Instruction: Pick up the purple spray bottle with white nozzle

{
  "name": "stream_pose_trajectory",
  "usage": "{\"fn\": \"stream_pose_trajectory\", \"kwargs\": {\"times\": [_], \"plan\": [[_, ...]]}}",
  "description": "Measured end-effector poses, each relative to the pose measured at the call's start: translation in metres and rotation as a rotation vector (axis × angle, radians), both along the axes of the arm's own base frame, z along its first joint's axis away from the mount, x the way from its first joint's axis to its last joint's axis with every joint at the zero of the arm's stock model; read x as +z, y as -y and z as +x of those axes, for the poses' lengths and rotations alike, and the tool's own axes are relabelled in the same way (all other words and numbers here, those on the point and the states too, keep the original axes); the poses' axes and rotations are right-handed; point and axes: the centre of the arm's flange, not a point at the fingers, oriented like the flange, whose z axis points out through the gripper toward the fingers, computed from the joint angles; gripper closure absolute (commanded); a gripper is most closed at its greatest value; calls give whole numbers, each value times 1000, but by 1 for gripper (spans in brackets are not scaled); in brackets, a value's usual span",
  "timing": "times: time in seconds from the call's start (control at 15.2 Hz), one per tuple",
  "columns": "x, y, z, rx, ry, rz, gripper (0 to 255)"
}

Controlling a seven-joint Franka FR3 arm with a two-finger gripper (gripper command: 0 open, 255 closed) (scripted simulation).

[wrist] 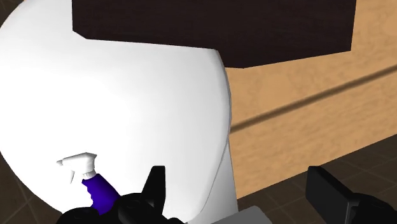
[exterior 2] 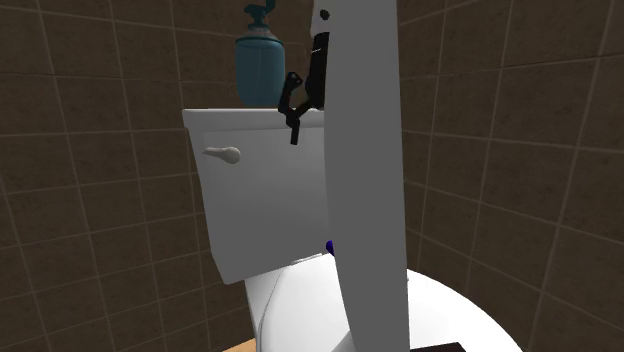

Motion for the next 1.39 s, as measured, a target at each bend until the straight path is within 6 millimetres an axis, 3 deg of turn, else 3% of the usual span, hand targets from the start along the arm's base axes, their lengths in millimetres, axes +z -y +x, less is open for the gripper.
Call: {"fn": "stream_pose_trajectory", "kwargs": {"times": [1.06,1.39], "plan": [[-167,98,100,97,-10,32,0],[-220,118,133,128,-13,43,0]]}}
